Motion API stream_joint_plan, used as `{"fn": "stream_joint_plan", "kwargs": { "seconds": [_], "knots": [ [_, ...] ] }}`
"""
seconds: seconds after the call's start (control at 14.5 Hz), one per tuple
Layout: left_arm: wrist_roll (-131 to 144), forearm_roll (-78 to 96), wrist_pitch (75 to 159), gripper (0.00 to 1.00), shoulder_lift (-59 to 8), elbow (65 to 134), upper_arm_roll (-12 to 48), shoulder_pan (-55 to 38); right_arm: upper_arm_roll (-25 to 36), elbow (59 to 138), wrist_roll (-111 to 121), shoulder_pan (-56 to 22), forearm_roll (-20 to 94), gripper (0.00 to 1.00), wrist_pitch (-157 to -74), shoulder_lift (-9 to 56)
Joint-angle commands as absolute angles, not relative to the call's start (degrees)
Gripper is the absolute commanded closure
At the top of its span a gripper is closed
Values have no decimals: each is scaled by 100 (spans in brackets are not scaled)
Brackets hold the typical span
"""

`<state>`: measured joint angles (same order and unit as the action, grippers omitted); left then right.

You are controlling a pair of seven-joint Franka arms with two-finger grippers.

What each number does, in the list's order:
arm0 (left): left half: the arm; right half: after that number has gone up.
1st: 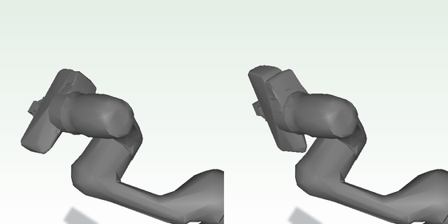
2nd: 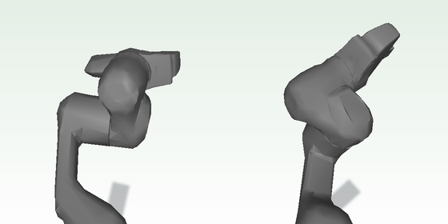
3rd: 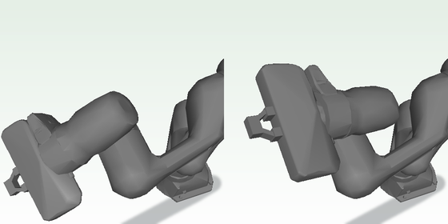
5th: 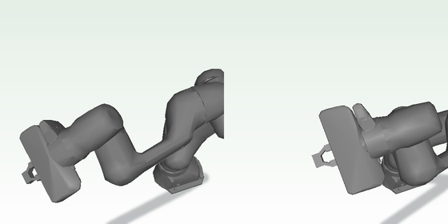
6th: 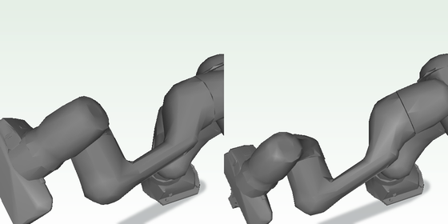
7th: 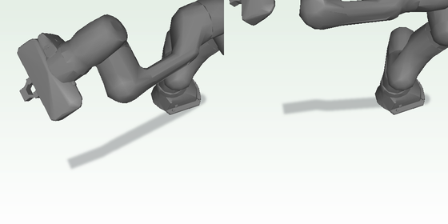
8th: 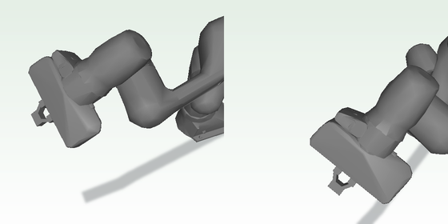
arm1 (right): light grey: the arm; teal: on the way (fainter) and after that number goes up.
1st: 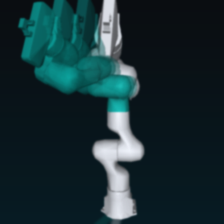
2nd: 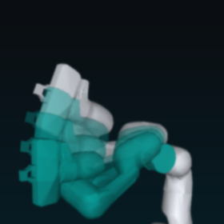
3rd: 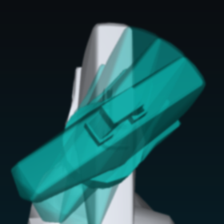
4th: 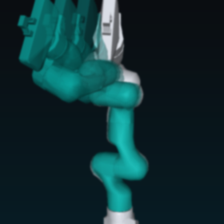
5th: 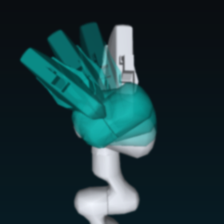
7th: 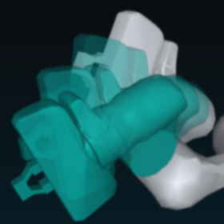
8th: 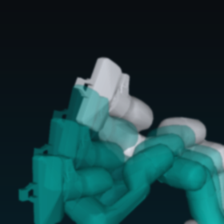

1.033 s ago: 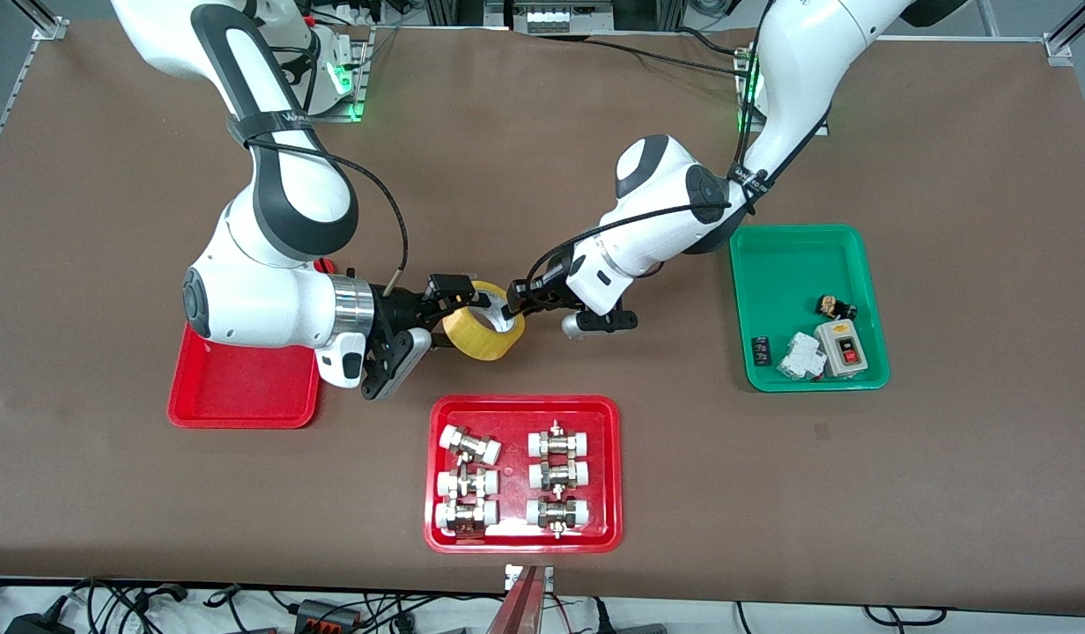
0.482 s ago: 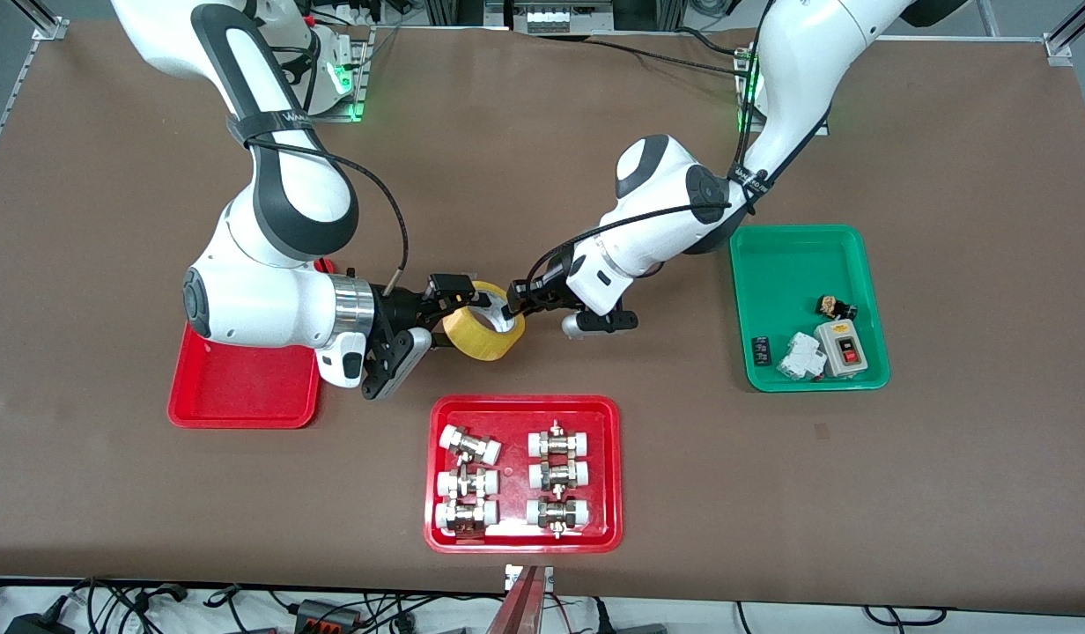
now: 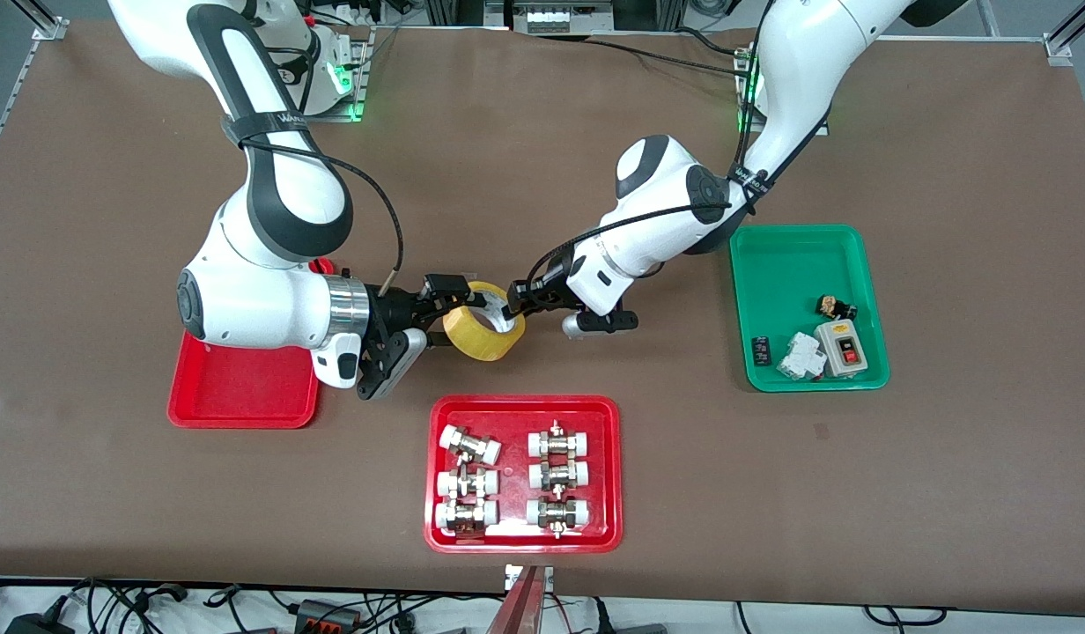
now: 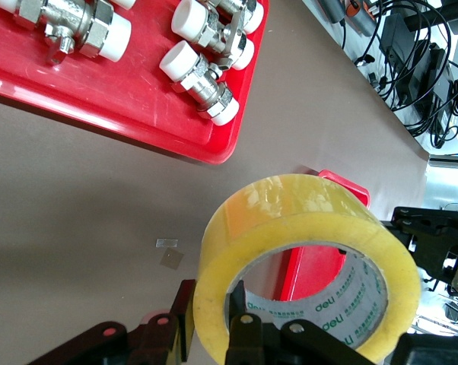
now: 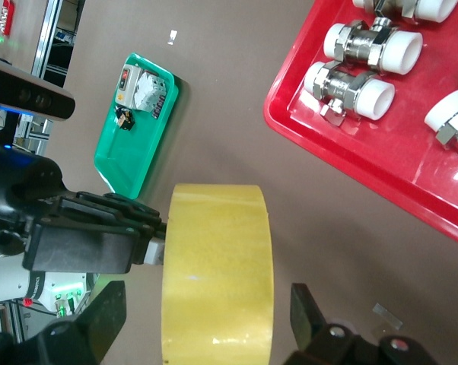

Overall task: Left arm passes tape to right arm into tray
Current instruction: 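Close the right gripper on the tape roll's rim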

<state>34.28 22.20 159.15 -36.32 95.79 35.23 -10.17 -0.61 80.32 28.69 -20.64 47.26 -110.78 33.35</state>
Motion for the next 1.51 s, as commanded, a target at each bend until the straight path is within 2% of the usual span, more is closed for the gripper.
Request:
{"fn": "stream_joint_plan", "kwargs": {
  "seconds": [0.0,0.21,0.34,0.55,0.89,0.96,1.17,1.45],
  "knots": [
    [3401,2259,15996,99,-3630,9483,3489,-1063,-62,8165,2839,-2030,4799,14,-10986,3190],
    [3401,2250,15996,99,-3630,9483,3489,-1046,-62,8165,2839,-2013,4799,27,-10881,3190],
    [3401,2259,15996,99,-3630,9483,3489,-1046,-53,8165,2856,-1987,4799,51,-10863,3190],
    [3401,2259,15996,99,-3630,9483,3489,-1046,-61,8156,2892,-1978,4799,67,-10854,3199],
    [3428,2259,15987,98,-3612,9483,3498,-1046,-53,8156,2900,-1969,4808,69,-10854,3199],
    [3428,2259,15987,93,-3612,9475,3498,-1046,-61,8156,2900,-1969,4808,69,-10854,3199],
    [3367,2241,15970,65,-3577,9475,3454,-985,-62,8156,2909,-1969,4808,69,-10854,3199],
    [3296,2127,15586,58,-3472,9396,3515,-608,-53,8156,2935,-1969,4799,69,-10820,3199]
  ]
}}
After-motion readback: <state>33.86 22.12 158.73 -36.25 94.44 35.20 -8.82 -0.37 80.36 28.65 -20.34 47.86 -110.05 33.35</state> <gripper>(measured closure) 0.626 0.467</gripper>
